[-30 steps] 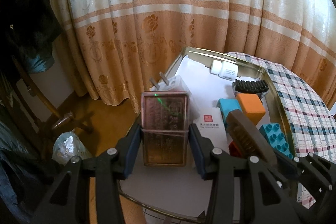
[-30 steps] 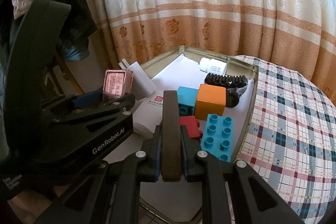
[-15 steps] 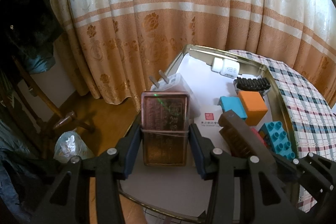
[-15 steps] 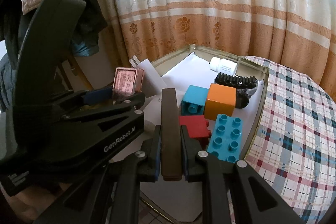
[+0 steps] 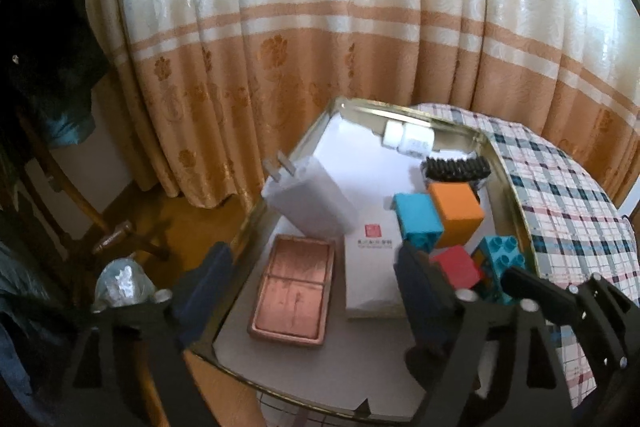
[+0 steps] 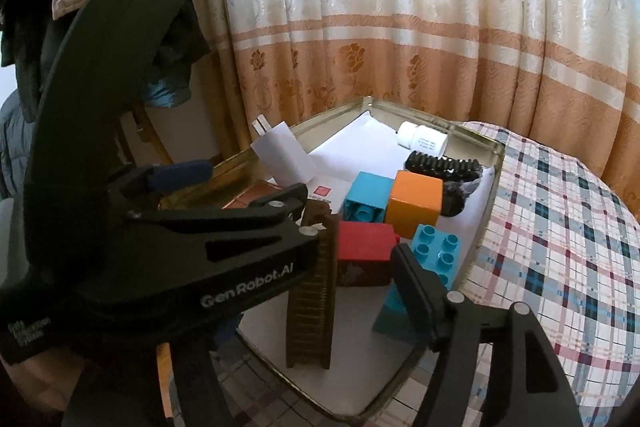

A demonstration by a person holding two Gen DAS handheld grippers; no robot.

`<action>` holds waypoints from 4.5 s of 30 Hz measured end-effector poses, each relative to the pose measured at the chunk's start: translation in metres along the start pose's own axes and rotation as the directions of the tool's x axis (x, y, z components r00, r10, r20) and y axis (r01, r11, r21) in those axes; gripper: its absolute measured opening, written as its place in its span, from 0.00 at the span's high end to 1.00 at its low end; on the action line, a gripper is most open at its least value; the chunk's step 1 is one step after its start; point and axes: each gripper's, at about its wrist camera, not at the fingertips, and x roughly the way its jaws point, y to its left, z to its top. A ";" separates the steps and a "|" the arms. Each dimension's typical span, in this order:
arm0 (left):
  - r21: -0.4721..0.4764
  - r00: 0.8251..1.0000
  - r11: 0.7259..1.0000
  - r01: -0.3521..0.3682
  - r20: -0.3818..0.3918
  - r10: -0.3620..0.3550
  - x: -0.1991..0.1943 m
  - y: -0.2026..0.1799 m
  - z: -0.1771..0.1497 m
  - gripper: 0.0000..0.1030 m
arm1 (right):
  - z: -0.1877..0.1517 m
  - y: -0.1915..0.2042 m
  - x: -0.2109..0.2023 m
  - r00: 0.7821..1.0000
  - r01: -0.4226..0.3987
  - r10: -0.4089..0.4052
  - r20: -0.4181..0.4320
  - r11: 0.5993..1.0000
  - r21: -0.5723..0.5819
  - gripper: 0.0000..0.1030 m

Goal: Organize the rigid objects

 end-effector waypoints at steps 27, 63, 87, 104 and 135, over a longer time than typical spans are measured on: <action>-0.024 0.994 0.999 -0.042 0.095 0.044 -0.017 -0.008 0.003 0.00 | -0.009 -0.063 -0.034 0.974 0.127 -0.170 0.151 0.958 0.257 0.23; 0.021 0.990 0.998 -0.063 0.125 0.060 -0.015 -0.043 -0.022 0.00 | -0.010 -0.053 -0.069 0.854 0.324 -0.396 0.338 0.913 0.250 0.05; -0.056 0.950 0.997 -0.049 0.306 0.063 -0.038 -0.043 -0.015 0.00 | -0.008 -0.069 -0.081 0.768 0.374 -0.504 0.395 0.854 0.361 0.05; -0.094 0.924 0.993 -0.073 0.367 0.103 -0.050 -0.037 -0.021 0.00 | -0.006 -0.054 -0.075 0.782 0.382 -0.469 0.412 0.881 0.279 0.05; -0.134 0.931 0.984 -0.118 0.331 0.156 -0.046 -0.033 -0.019 0.00 | -0.010 -0.048 -0.083 0.751 0.411 -0.504 0.427 0.863 0.296 0.05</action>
